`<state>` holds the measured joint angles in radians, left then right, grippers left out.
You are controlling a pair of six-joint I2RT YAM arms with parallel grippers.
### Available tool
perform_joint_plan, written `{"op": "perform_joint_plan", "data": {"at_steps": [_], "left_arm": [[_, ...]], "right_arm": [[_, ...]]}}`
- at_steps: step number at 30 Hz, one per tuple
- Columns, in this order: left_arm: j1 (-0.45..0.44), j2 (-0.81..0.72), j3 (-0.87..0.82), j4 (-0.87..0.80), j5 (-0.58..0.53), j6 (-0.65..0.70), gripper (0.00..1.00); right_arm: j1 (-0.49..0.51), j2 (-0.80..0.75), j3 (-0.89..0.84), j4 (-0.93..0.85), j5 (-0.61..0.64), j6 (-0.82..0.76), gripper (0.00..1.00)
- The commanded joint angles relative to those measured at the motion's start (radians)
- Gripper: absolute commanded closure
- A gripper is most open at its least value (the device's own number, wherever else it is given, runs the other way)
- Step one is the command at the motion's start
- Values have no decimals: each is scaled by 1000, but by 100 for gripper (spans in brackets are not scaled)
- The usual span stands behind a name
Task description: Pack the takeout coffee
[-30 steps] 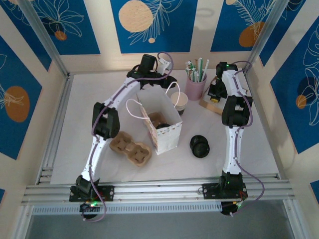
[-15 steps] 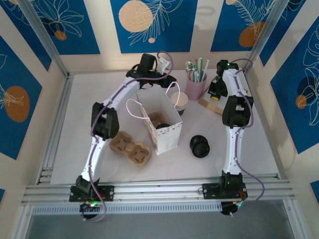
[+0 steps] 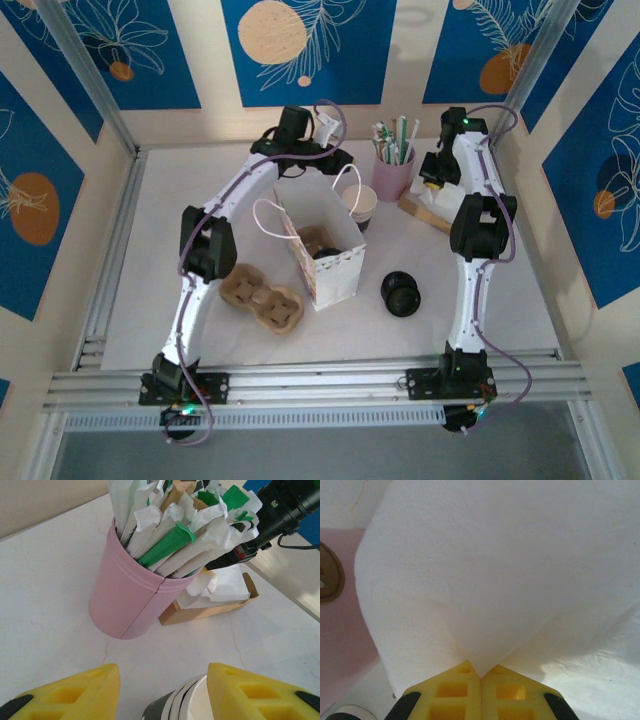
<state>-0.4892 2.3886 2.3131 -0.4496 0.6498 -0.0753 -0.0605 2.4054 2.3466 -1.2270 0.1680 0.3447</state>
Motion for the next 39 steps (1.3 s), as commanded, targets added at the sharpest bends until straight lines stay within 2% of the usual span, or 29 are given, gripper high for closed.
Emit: {"op": "perform_joint_plan", "data": {"at_steps": [1, 9, 12, 15, 20, 26, 31, 39], "left_arm": [[-3, -52, -22, 16, 1, 16, 51], [-1, -56, -30, 14, 1, 20, 51], [-2, -56, -31, 17, 3, 18, 51], [-2, -54, -32, 18, 4, 18, 51], [0, -55, -34, 17, 4, 17, 51], [3, -80, -65, 27, -1, 14, 53], [21, -151, -170, 134, 23, -47, 52], [27, -201, -219, 167, 7, -62, 51]], "right_arm": [[-5, -16, -19, 0, -53, 6, 96], [-5, -6, -30, 10, -77, 8, 83], [-7, -5, -30, 9, -84, 7, 82], [-8, -3, -32, 11, -91, 6, 84], [-7, -3, -34, 11, -98, 5, 100], [-5, -38, -56, 21, -78, 8, 100], [-5, -123, -132, 91, -65, 14, 100], [1, -218, -261, 205, -58, 12, 100]]}}
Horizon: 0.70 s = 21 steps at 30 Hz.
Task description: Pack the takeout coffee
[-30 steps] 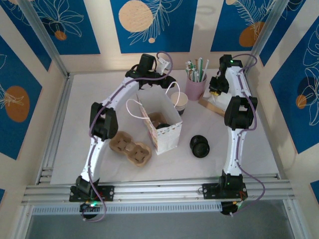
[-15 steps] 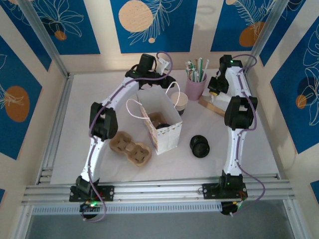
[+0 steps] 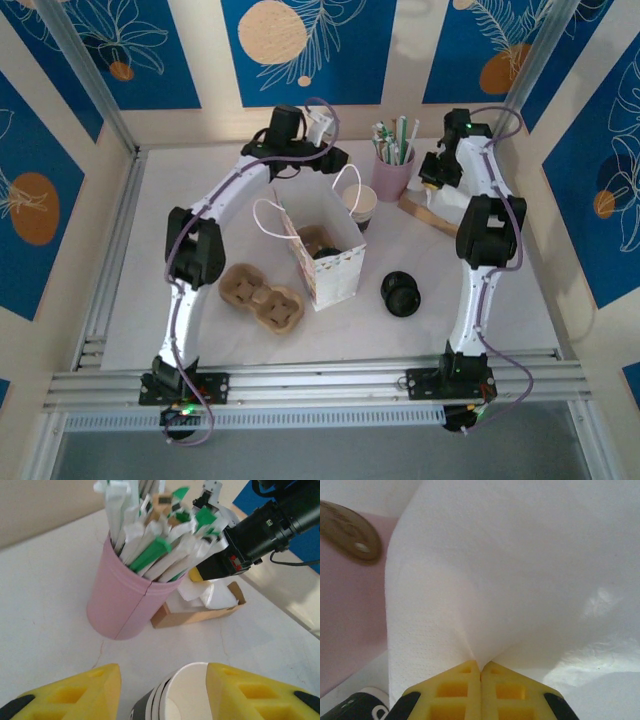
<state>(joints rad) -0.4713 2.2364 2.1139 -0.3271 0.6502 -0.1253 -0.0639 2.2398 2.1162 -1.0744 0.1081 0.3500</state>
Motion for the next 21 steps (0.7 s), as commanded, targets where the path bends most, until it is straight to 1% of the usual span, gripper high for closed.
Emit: {"op": "perform_joint_plan", "data": {"at_steps": [1, 8, 15, 17, 21], "left_arm": [[10, -53, -26, 55, 3, -18, 51], [23, -81, -45, 104, -24, -68, 45], [30, -140, -79, 137, -62, -101, 38], [30, -159, -89, 144, -78, -110, 35], [31, -185, -91, 134, -106, -117, 33]], "right_arm": [[4, -59, -44, 62, 4, 4, 100], [8, -127, -145, 151, -8, -15, 100], [9, -235, -282, 291, -4, -32, 100], [12, -268, -320, 335, 3, -38, 100], [16, -330, -382, 407, 16, -53, 100]]}}
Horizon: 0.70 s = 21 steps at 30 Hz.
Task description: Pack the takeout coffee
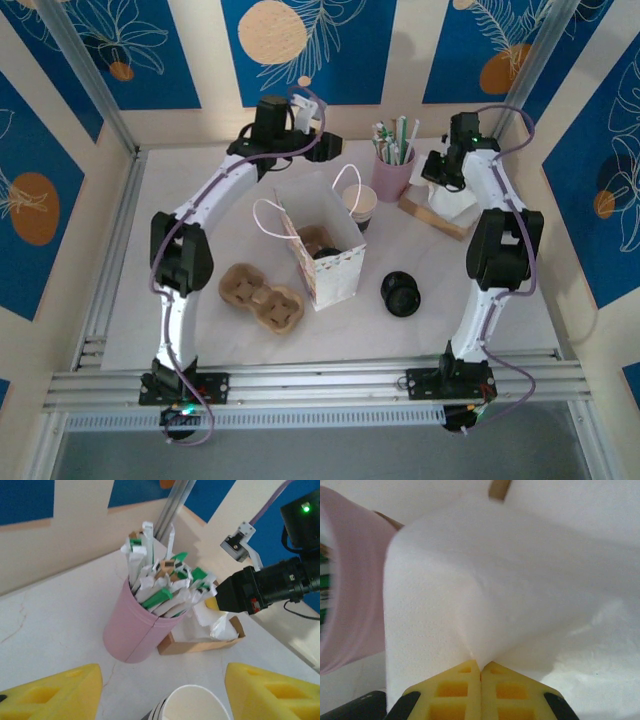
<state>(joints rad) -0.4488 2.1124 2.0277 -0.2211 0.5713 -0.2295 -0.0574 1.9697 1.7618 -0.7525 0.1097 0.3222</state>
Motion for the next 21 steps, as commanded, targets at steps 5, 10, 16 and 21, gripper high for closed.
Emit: {"op": "perform_joint_plan", "data": {"at_steps": [5, 10, 16, 21], "left_arm": [[9, -92, -8, -3, -54, -14, 27], [9, -134, -31, -18, -62, -21, 20], [9, -169, -44, -44, -74, -31, 9], [9, -202, -67, -59, -83, -44, 0]], "right_arm": [[14, -105, -77, 129, 33, -42, 100], [15, -159, -141, 190, 41, -53, 100], [13, -184, -176, 219, 36, -73, 100], [15, -240, -227, 277, 23, -89, 100]]}}
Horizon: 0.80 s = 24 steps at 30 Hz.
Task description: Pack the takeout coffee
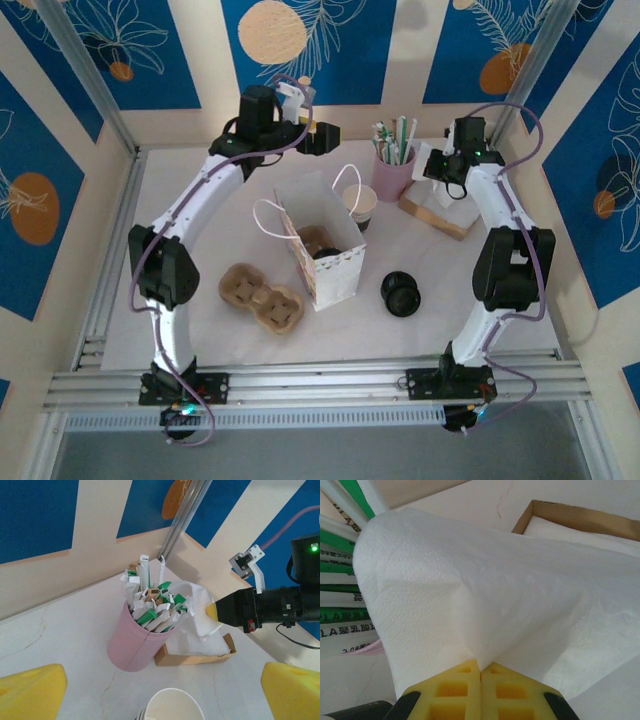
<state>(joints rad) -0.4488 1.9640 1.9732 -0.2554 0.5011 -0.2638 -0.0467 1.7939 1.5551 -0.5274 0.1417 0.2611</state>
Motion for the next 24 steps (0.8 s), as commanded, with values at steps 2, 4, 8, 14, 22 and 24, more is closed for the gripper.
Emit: {"op": "perform_joint_plan", "data": {"at_steps": [2, 4, 8, 14, 22, 24], "left_arm": [[7, -72, -25, -30, -24, -21, 0], [7, -100, -46, -27, -34, -28, 0], [7, -163, -91, -26, -65, -40, 0], [6, -271, -151, -46, -104, -55, 0], [7, -448, -255, -99, -139, -67, 0], [7, -503, -300, -104, -150, -73, 0]], "right_arm": [[4, -100, -41, 71, -16, -31, 100], [4, -131, -51, 79, -30, -37, 100], [5, -200, -48, 78, -83, -41, 100], [24, -286, -14, 37, -164, -42, 100], [88, -424, 51, -45, -248, -26, 100], [112, -456, 69, -64, -277, -16, 100]]}}
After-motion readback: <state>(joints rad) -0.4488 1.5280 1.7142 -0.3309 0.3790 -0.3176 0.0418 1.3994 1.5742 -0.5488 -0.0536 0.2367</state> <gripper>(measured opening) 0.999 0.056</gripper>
